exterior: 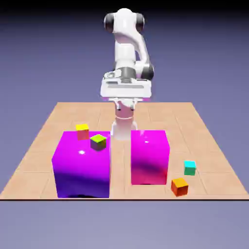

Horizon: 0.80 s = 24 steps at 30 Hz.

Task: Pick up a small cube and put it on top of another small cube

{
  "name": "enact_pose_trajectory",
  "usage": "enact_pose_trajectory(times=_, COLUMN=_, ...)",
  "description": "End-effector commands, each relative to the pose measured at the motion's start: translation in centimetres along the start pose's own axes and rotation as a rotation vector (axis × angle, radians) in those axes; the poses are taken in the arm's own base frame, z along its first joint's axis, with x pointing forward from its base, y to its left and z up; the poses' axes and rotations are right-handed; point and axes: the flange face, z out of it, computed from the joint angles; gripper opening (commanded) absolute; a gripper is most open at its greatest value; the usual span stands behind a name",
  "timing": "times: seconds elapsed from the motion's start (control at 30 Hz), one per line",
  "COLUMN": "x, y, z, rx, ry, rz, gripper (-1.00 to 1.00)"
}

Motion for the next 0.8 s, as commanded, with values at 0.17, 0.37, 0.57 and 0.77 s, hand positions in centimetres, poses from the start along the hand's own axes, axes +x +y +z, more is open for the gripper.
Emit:
enact_pose_trajectory(times=0.17, x=-5.3, y=-6.0, z=6.1, rx=-0.110, ry=-0.209, rz=-0.034, gripper=0.00)
enact_pose_trajectory(times=0.37, x=-13.2, y=-11.3, z=11.3, rx=-0.223, ry=-0.421, rz=-0.061, gripper=0.00)
enact_pose_trajectory(times=0.57, x=-22.7, y=-15.7, z=14.3, rx=-0.337, ry=-0.635, rz=-0.083, gripper=0.00)
enact_pose_trajectory(times=0.77, x=-27.9, y=-14.2, z=18.6, rx=-0.569, ry=-0.784, rz=0.059, gripper=0.00)
